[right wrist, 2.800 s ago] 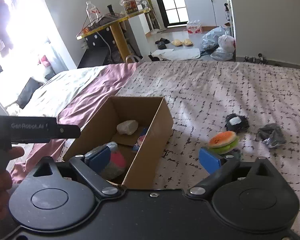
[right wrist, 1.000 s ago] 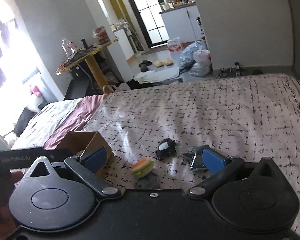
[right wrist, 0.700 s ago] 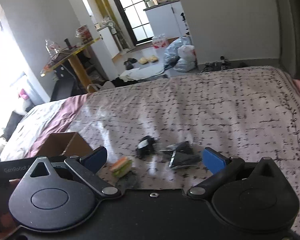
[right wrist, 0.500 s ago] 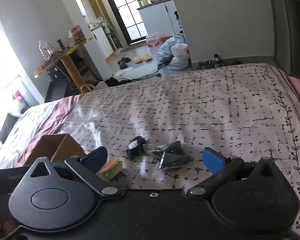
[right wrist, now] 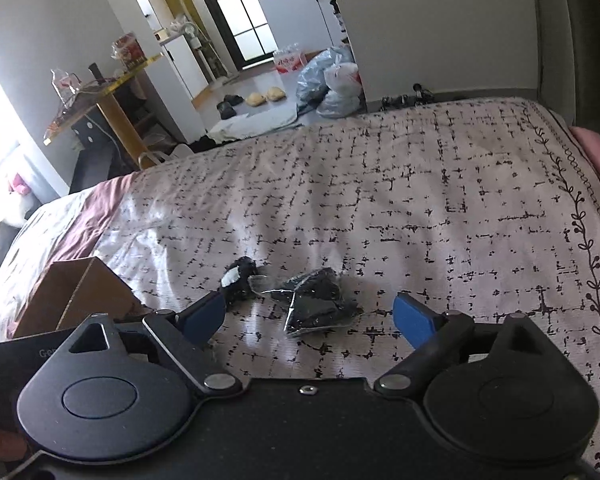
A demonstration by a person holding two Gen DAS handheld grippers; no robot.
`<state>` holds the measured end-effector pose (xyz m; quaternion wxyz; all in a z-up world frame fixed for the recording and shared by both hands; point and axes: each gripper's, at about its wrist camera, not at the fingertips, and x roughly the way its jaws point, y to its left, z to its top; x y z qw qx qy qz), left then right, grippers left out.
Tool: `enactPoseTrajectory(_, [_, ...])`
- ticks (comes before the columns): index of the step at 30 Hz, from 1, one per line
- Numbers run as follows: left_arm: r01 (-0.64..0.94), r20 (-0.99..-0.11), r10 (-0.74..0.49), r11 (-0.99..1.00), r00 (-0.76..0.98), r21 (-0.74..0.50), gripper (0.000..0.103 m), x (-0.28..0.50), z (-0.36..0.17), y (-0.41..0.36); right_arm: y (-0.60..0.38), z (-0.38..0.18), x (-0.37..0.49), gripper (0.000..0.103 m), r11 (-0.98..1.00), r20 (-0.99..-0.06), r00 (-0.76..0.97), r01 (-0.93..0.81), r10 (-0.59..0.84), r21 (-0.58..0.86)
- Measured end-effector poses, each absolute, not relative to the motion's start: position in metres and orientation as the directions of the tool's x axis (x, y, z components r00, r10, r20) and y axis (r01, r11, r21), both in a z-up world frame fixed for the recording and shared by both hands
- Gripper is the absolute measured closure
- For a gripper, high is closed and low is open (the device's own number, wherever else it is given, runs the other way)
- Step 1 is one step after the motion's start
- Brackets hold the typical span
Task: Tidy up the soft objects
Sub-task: 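Move the left gripper toward the burger plush while the right approaches the black plastic bag, then grasp the burger plush with the left gripper while the right grasps the crumpled black plastic bag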
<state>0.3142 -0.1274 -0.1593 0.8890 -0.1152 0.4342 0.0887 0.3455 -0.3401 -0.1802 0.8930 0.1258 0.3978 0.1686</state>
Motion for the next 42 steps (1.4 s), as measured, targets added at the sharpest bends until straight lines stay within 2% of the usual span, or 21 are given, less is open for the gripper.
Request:
enactPoseTrajectory(14, [-0.304, -0.845, 0.024, 0.938, 0.535, -0.166, 0.014, 0.349, -0.204, -0.11, -0.309, -0.217, 0.379, 0.013, 0.93, -0.726, 0.581, -0.202, 0.367, 0.308])
enactPoseTrajectory(17, [-0.306, -0.856, -0.003, 0.933, 0.517, -0.188, 0.022, 0.355, -0.211, -0.108, -0.307, -0.222, 0.385, 0.013, 0.926, -0.726, 0.577, -0.193, 0.374, 0.324])
enactPoseTrajectory(19, [-0.322, -0.859, -0.019, 0.923, 0.511, -0.212, 0.036, 0.357, -0.213, -0.106, -0.304, -0.225, 0.387, 0.013, 0.928, -0.724, 0.583, -0.194, 0.37, 0.318])
enactPoseTrajectory(21, [-0.33, -0.866, -0.027, 0.919, 0.5, -0.218, 0.045, 0.359, -0.217, -0.106, -0.301, -0.229, 0.388, 0.013, 0.931, -0.725, 0.586, -0.197, 0.362, 0.306])
enactPoseTrajectory(30, [-0.341, -0.857, -0.027, 0.91, 0.515, -0.234, 0.049, 0.358, -0.216, -0.1, -0.286, -0.241, 0.392, 0.014, 0.93, -0.714, 0.596, -0.234, 0.367, 0.283])
enactPoseTrajectory(31, [-0.344, -0.855, -0.025, 0.909, 0.517, -0.235, 0.049, 0.357, -0.215, -0.099, -0.286, -0.244, 0.392, 0.015, 0.931, -0.716, 0.595, -0.231, 0.364, 0.282])
enactPoseTrajectory(33, [-0.347, -0.854, -0.025, 0.907, 0.52, -0.237, 0.049, 0.356, -0.214, -0.096, -0.284, -0.248, 0.393, 0.025, 0.934, -0.726, 0.587, -0.229, 0.358, 0.275])
enactPoseTrajectory(35, [-0.354, -0.851, -0.02, 0.904, 0.525, -0.24, 0.049, 0.355, -0.212, -0.092, -0.281, -0.248, 0.39, 0.05, 0.935, -0.733, 0.583, -0.252, 0.351, 0.248])
enactPoseTrajectory(40, [-0.365, -0.848, 0.001, 0.903, 0.53, -0.228, 0.049, 0.351, -0.205, -0.084, -0.29, -0.236, 0.387, 0.063, 0.93, -0.725, 0.583, -0.252, 0.367, 0.268])
enactPoseTrajectory(42, [-0.357, -0.843, 0.003, 0.907, 0.538, -0.225, 0.049, 0.348, -0.2, -0.084, -0.291, -0.23, 0.385, 0.064, 0.931, -0.712, 0.599, -0.247, 0.365, 0.269])
